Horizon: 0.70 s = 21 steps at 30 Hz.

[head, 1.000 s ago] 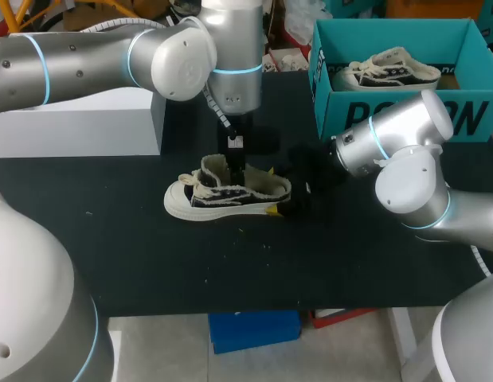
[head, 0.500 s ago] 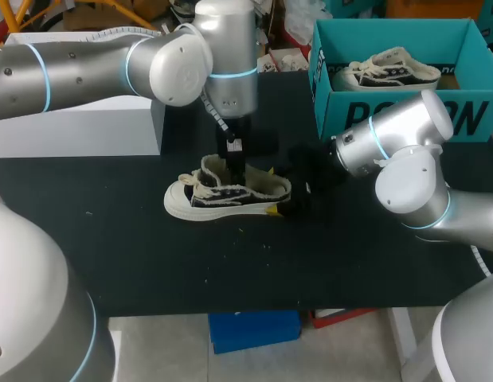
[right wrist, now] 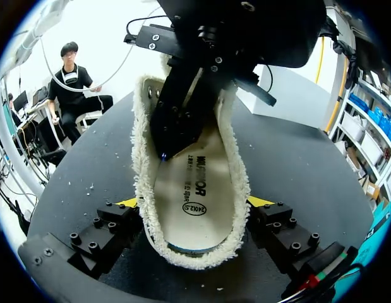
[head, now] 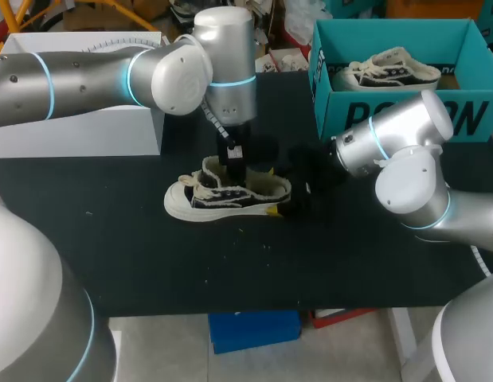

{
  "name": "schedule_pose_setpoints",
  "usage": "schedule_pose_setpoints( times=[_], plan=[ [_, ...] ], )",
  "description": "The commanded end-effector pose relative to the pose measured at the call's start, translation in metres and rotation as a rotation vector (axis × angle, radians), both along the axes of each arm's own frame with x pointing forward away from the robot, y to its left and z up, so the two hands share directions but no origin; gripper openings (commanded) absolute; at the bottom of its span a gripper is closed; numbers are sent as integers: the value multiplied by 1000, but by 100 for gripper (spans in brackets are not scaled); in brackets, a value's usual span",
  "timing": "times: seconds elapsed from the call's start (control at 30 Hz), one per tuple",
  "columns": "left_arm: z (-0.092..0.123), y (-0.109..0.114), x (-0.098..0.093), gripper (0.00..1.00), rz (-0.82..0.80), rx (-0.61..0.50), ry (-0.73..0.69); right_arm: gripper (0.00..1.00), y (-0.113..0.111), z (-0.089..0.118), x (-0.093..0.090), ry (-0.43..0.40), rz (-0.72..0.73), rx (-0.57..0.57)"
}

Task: Take the shoe out of the shoebox, open the shoe tongue, remove and reinsert the insole, then place the shoe into the shoebox

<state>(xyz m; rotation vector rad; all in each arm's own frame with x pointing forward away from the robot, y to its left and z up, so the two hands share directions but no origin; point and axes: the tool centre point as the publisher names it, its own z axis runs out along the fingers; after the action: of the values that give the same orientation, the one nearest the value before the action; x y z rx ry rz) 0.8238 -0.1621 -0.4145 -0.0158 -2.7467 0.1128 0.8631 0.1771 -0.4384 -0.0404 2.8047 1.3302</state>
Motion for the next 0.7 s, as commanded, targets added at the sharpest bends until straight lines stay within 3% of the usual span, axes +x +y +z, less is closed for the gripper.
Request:
schedule_pose_setpoints(
  times=[0.03, 0.23, 0.27, 0.3, 0.43, 0.7],
  plan=[
    [-13, -3, -7, 0, 2, -7, 8, 0, 0, 0, 1, 0, -2, -1],
    [-18, -4, -10, 0, 4, -5, 17, 0, 0, 0, 1, 0, -2, -1],
    [-18, -4, -10, 8, 4, -5, 18, 0, 0, 0, 1, 0, -2, -1],
    [-18, -4, -10, 28, 4, -4, 18, 0, 0, 0, 1, 0, -2, -1],
    [-17, -4, -8, 40, 7, 3, 2, 0, 0, 0, 1, 0, -2, -1],
    [-21, -5, -9, 35, 23, 96, -97, 0, 0, 0, 1, 0, -2, -1]
  ],
)
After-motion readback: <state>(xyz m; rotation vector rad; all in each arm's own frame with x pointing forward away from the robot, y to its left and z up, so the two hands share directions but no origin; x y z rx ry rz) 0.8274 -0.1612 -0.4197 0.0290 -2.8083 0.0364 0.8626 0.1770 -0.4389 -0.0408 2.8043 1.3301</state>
